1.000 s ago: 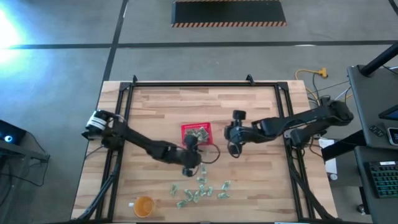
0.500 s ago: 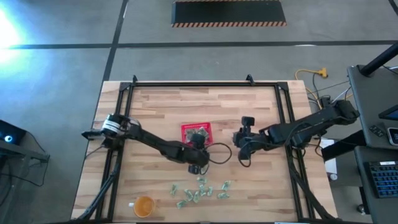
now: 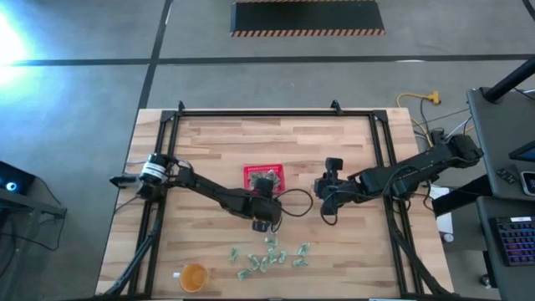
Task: Pick and place items into bin
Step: Put the stevia packet into the red bin
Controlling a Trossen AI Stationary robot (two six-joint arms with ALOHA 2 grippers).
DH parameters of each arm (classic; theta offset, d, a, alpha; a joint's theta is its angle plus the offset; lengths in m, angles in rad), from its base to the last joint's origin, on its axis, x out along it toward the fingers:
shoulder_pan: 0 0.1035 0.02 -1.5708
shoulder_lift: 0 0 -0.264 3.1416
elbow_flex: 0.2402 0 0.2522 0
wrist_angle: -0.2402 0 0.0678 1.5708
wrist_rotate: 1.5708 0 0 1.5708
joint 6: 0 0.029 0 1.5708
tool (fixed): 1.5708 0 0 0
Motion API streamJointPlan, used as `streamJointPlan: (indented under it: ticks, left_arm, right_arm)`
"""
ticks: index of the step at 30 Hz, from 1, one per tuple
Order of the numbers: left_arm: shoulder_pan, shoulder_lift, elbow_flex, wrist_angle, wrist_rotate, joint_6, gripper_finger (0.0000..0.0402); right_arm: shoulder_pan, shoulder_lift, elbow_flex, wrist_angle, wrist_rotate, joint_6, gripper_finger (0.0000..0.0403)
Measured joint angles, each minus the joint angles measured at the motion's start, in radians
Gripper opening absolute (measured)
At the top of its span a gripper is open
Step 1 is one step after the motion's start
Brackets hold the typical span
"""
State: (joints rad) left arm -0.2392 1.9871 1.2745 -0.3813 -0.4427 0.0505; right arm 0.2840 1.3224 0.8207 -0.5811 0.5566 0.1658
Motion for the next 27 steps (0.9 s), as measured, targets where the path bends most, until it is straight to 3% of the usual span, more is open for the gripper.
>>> streamJointPlan:
  ticks: [18,27]
  left_arm:
    - [0.004,0.0,-0.003,-0.023,0.062,-0.018,0.0071]
    - [-0.002,-0.006,-0.005,-0.039,0.064,-0.017,0.0004]
  right_arm:
    - [0.0,0.0,0.003,0.019,0.006,-0.008,0.0068]
    - [0.0,0.0,0.003,0.019,0.006,-0.008,0.0068]
